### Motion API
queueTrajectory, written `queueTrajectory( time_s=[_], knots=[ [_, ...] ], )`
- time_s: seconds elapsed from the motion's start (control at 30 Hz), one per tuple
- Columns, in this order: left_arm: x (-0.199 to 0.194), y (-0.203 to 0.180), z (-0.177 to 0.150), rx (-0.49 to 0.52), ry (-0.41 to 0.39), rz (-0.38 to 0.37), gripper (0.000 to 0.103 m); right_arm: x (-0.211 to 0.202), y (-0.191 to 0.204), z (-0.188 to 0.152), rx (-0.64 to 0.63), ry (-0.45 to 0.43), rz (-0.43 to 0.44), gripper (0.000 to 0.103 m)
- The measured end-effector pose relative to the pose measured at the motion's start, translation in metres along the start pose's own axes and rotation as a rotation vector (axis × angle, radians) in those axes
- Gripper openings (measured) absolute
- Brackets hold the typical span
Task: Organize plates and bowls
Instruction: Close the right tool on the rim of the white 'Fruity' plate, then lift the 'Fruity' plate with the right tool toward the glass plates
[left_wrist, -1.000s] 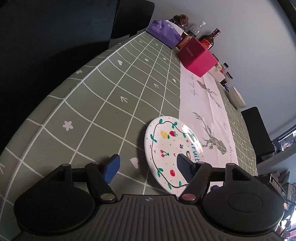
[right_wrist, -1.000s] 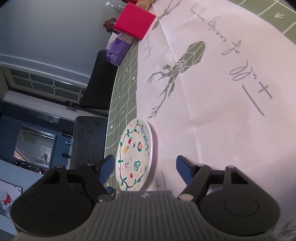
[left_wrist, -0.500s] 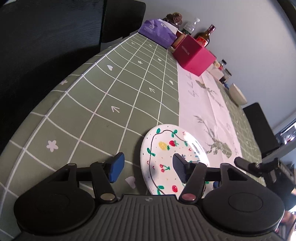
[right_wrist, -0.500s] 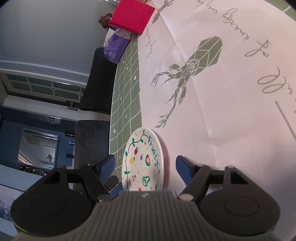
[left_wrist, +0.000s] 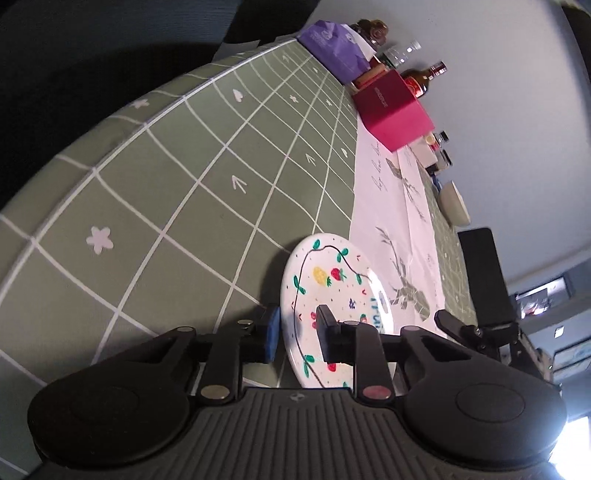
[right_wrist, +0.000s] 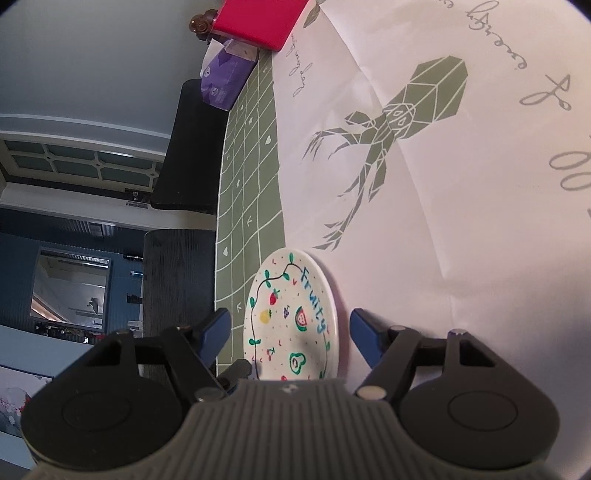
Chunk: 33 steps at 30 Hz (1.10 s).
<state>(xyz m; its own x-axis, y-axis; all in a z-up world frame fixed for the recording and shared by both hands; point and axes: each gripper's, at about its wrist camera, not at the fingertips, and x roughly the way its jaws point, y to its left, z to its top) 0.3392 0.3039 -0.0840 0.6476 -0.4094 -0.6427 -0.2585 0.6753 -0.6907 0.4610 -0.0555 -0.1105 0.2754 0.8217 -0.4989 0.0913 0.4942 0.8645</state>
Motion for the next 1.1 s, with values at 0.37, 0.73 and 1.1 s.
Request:
queueTrajectory(
  time_s=[0.37, 0.73, 1.1],
  knots=[
    [0.002, 0.024, 0.001, -0.092, -0.009, -0.077, 0.014, 0.004, -0.046, 0.004, 0.182, 0.045, 0.088, 0.0],
    [-0.006, -0.004, -0.006, 0.049, -0.032, 0.011, 0.008, 0.002, -0.03, -0.004, 0.064, 0.012, 0.004, 0.001],
    [-0.026, -0.034, -0.025, 0.128, -0.038, 0.043, 0.008, -0.013, -0.033, -0.02, 0.129, -0.005, -0.018, 0.003]
  ],
)
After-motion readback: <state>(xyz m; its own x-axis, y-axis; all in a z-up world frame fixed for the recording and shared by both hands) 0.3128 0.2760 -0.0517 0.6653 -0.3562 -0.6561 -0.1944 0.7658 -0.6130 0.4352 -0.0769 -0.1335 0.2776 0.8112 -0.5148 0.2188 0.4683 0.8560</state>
